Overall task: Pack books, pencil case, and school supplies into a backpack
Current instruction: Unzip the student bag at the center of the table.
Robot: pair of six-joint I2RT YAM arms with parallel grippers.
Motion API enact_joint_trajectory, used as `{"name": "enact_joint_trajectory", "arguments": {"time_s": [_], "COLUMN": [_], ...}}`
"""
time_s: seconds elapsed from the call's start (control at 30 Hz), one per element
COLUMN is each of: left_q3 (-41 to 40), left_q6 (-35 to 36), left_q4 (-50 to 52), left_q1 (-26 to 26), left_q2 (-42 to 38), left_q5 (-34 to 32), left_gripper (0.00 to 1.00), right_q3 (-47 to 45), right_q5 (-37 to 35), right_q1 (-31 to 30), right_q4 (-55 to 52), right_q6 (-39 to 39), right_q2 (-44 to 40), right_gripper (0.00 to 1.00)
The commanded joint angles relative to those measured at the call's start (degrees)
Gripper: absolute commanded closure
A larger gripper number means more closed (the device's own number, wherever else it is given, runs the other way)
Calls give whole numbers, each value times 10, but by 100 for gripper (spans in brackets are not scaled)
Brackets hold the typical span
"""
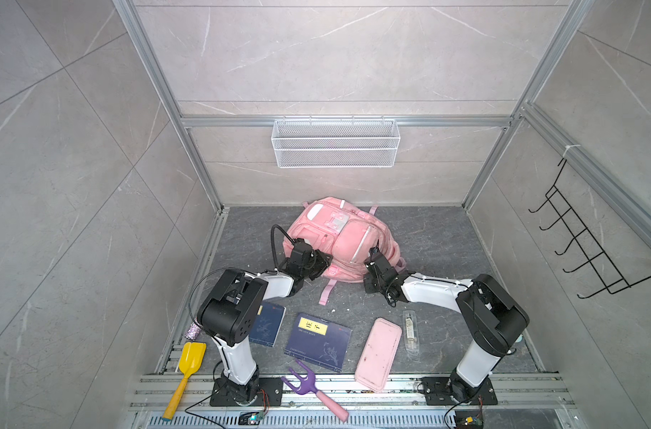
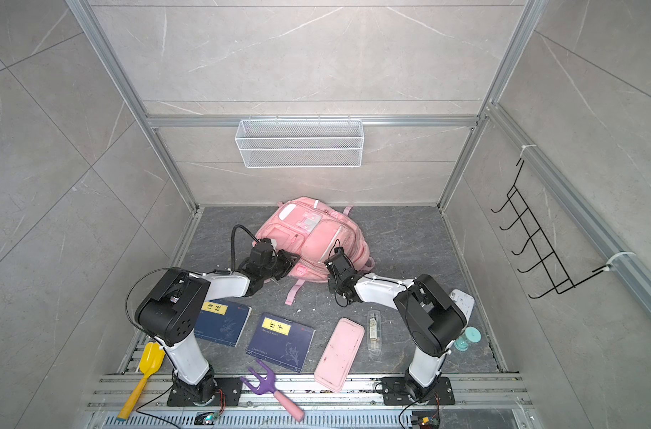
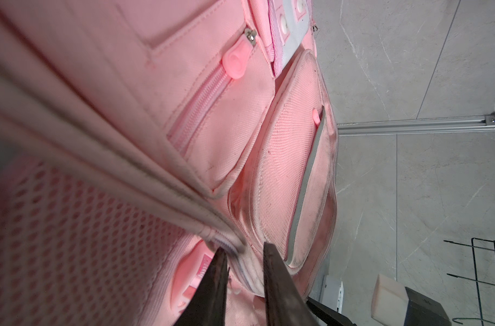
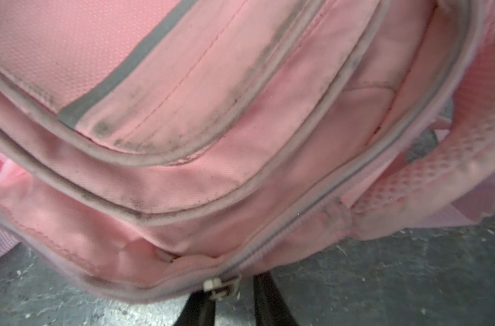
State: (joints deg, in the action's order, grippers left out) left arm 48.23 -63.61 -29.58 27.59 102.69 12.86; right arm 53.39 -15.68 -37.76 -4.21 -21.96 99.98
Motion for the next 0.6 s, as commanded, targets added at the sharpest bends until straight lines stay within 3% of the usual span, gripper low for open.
{"name": "enact_joint_trajectory", "arguments": {"time_s": [0.0,0.1,0.33,0.57], "left_q3": [25,28,41,54], "left_q6": [2,1,-11,-50], "left_q4": [-31,-32,-45,-96], "left_q1": [-1,-1,-1,-2], "left_q2": [3,6,22,50], "left_q5": [17,17,15,8], "left_gripper": [75,74,75,75], "right_q3": [17,12,16,51], "right_q5": [-17,-19,-8,44], "right_q1": [-4,-7,-21,-44], "right_q4": [1,-7,-80,-140], "right_q6": [0,1,-6,-11], "right_q2": [4,-6,-40,-23], "right_gripper": [81,88,93,96]}}
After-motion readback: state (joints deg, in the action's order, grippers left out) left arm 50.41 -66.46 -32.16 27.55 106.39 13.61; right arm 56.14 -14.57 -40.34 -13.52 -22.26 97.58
